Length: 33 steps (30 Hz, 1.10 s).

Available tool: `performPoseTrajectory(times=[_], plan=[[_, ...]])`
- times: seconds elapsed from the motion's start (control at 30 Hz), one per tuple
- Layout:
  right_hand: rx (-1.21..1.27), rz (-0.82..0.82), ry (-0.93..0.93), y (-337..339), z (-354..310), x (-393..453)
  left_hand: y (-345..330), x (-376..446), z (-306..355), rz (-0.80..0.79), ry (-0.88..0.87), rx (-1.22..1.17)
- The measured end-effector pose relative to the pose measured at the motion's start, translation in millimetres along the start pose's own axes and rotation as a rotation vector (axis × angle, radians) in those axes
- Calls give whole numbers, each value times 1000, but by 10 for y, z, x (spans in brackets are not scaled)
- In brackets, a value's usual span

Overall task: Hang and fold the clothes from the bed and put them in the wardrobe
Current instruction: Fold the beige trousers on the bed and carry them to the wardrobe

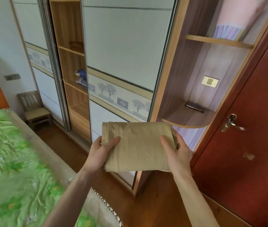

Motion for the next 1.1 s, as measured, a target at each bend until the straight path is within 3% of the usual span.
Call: performPoseTrajectory(times=[0.33, 0.8, 1.1], plan=[[58, -187, 10, -681, 256, 1239, 237, 941, 42, 225, 15, 36], [139, -601, 19, -2034, 570, 3106, 533, 2077, 113, 675, -32, -22], [208, -792, 38, -2860, 529, 3716, 711, 2340, 282, 919, -64, -63]])
Point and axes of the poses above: each hand's wrist, its own x-axis towards the middle knuckle, its own y-axis out of the back of the hand, z = x × y, the point moved 4 cm from there along x, towards the middle knuckle, and after that the axes turned 2 degrees about -z, right-handed, at the moved point
